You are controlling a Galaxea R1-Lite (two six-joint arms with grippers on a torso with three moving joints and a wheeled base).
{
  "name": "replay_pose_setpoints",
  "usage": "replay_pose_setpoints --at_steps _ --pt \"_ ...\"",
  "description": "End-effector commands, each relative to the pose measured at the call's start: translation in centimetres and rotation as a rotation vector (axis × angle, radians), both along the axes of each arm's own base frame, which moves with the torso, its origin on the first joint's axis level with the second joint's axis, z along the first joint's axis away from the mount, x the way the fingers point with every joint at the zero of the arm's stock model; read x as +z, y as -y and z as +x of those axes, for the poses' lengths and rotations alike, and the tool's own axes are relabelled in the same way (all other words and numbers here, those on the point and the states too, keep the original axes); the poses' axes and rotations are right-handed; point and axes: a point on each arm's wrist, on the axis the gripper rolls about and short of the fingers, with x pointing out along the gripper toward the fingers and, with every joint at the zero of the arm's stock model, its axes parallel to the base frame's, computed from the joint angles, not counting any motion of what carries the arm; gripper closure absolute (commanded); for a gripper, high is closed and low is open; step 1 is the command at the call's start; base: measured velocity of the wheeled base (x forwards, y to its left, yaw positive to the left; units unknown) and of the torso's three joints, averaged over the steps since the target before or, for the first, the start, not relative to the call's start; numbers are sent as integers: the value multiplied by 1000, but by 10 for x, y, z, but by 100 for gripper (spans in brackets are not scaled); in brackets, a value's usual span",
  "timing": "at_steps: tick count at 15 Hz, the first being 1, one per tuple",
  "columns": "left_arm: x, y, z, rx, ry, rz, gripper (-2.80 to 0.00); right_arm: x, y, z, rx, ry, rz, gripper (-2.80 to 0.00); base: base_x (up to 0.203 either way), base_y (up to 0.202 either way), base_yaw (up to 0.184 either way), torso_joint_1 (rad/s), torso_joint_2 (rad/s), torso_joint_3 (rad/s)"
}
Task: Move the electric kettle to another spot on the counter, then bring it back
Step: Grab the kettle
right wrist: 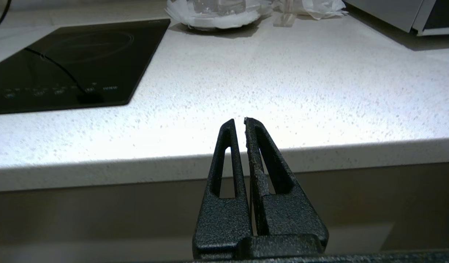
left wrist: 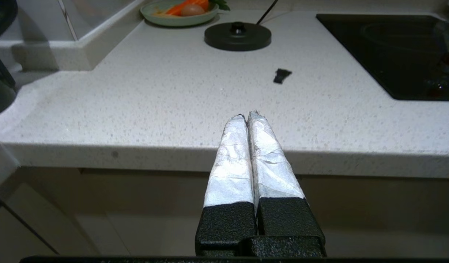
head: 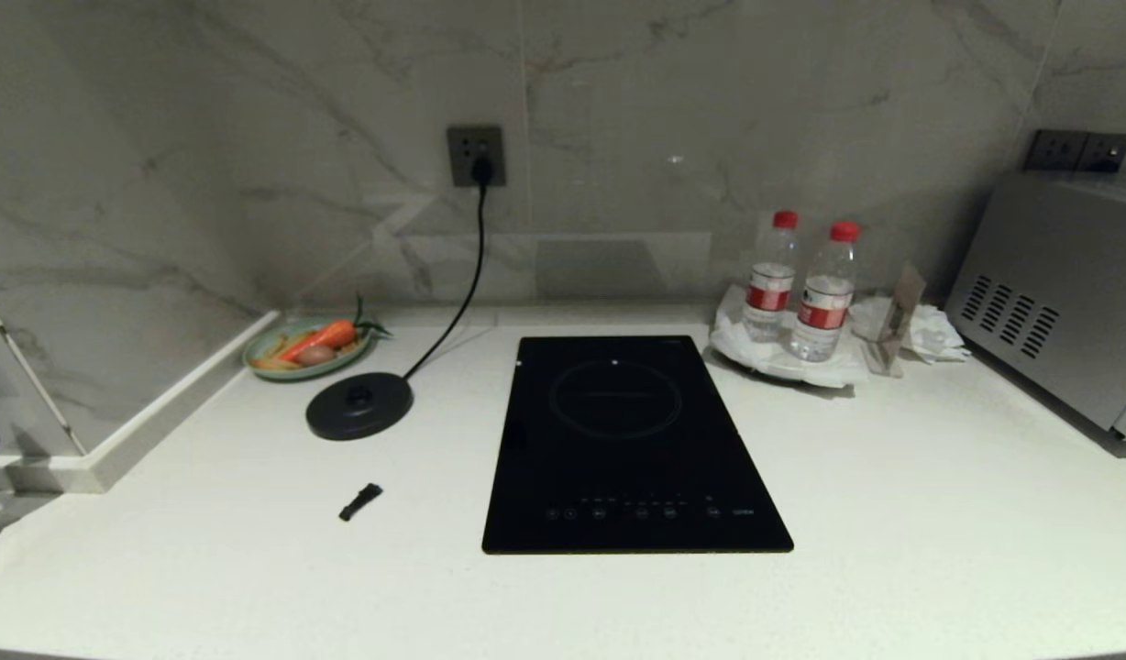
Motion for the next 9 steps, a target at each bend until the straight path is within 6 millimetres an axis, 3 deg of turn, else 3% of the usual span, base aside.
replay_pose_setpoints --at_steps 1,6,9 --pt "0 0 0 0 0 0 0 0 0 0 0 -1 1 0 0 0 0 187 -554 -379" --pt "0 0 0 0 0 0 0 0 0 0 0 -1 1 0 0 0 0 207 -602 -389" --pt "0 0 0 1 0 0 0 0 0 0 0 -1 1 0 0 0 0 175 -432 -266"
